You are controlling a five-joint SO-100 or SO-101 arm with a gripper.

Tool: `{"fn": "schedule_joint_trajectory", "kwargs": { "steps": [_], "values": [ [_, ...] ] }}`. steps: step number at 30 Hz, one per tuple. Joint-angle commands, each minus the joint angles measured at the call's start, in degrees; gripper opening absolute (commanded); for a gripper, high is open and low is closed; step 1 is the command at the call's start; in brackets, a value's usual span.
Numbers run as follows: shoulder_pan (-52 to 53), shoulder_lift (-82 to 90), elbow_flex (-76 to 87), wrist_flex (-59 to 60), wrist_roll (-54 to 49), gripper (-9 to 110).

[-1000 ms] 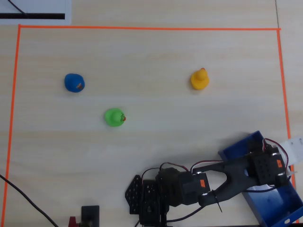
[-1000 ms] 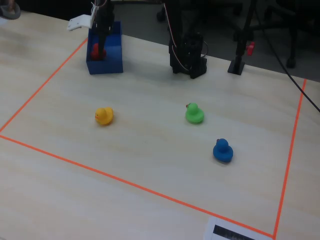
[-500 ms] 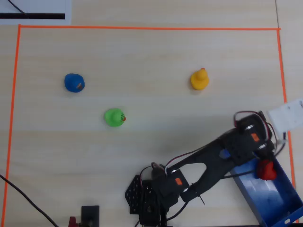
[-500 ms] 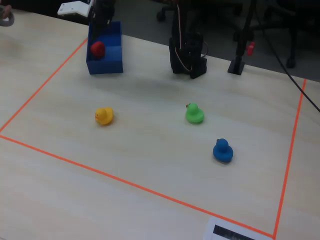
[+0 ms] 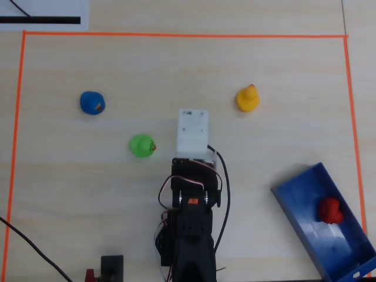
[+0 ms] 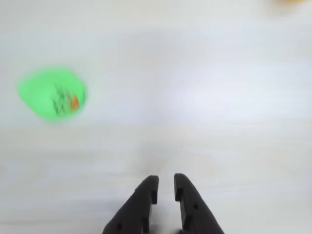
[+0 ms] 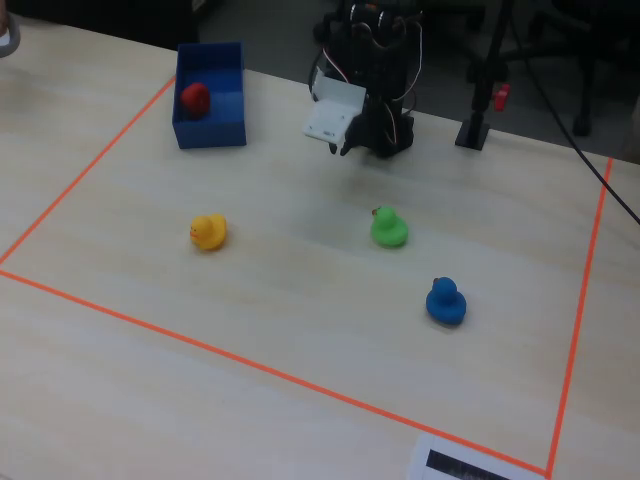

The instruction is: Grasp red duck and put it into box.

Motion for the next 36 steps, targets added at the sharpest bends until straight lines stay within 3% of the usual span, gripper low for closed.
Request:
{"fn": "schedule_joint_trajectory", "kwargs": {
  "steps": [1,14,36],
  "values": [
    [-3.78,13.18,15.47,0.18,-1.32,0],
    [-5.01,19.25,30.41,-5.19,-3.78,0],
    [-3.6,19.25,30.5,-5.36,-3.08,7]
  ]
}}
